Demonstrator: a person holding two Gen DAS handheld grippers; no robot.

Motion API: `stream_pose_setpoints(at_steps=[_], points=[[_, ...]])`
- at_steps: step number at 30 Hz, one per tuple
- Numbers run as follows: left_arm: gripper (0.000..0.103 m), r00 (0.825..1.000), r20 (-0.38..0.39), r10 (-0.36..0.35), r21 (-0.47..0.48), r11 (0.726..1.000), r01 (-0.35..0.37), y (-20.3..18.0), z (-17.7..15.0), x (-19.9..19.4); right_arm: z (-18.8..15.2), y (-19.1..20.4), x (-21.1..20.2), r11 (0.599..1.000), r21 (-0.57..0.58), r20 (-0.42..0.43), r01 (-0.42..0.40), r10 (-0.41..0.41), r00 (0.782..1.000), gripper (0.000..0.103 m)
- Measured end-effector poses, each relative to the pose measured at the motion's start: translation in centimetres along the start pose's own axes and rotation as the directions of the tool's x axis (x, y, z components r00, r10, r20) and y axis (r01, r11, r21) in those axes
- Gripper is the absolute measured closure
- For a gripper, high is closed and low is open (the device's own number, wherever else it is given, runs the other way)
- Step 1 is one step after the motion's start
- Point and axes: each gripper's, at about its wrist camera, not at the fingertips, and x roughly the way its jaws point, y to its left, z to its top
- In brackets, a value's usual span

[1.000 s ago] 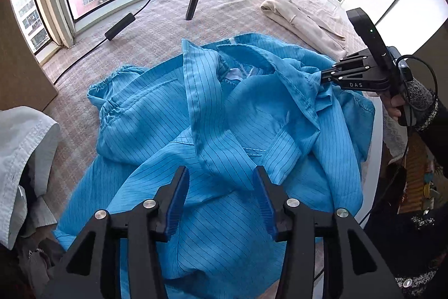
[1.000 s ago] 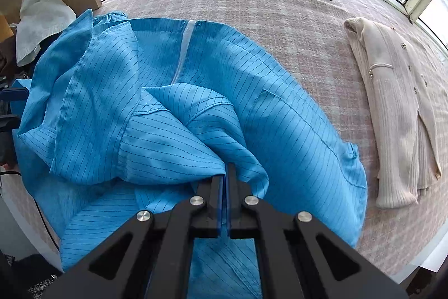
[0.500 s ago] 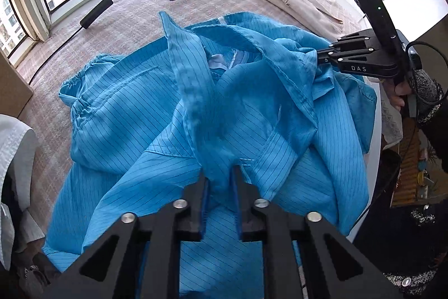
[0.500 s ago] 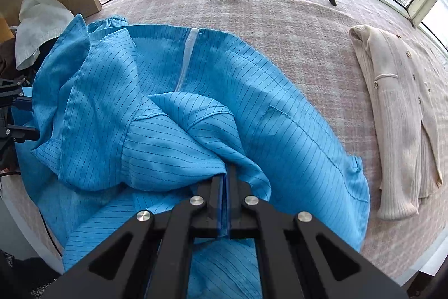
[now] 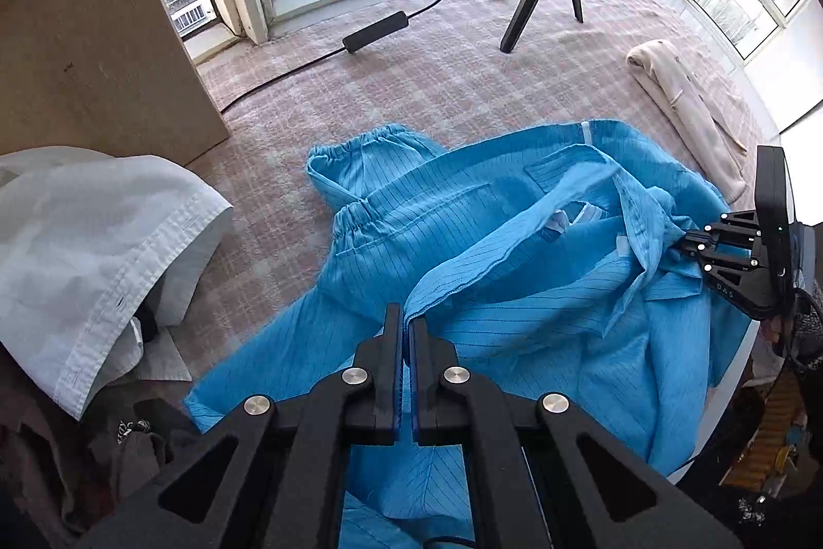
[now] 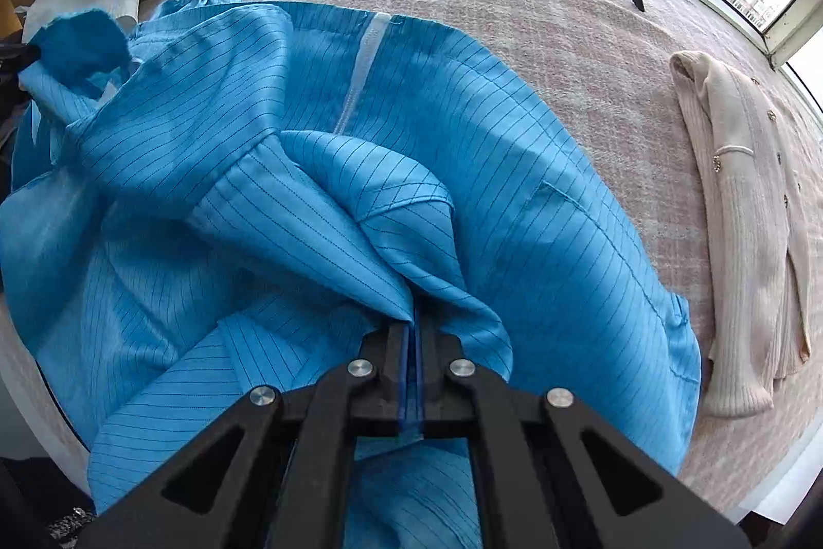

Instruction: Fold clothes

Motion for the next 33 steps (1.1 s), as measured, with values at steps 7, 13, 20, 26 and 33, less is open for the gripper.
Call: stream_pose_setpoints(at_steps=[7,13,20,26,33], points=[[0.102,1.0,0.013,-0.002,-0.012,1.0,0.002,0.1,0.9,-0.9,-0.2,4.9,-10.3,0.962,-0.272,0.277,0.004,0.075,0.958,0.059],[0.102,0.999,0.047,-0.006,0.001,1.0,0.006,-0.2,0.7,-2.3,3.7,8.8,-9.1,0.958,-0.137,0.13,-0.252,0.27,0.954,0.059],[0.102,0.999,0.053,-0.006,0.021,1.0,0.005,-0.7,-0.2,-2.0,6.0,8.9,-4.4,0.909,0.103,0.074,-0.405,0.399,0.914,0.074],[0.101,0.998,0.043,0.045,0.043,0.998,-0.047,-0.4,-0.7,-1.3,6.4,8.4,-3.5,0.887,0.154,0.107,-0.436,0.423,0.9,0.1],[0.099,0.989,-0.074,0.131,0.137,0.983,-0.12,-0.2,-1.4,2.9,2.8,3.9,-10.4,0.825,0.211,0.272,-0.524,0.466,0.842,0.102]])
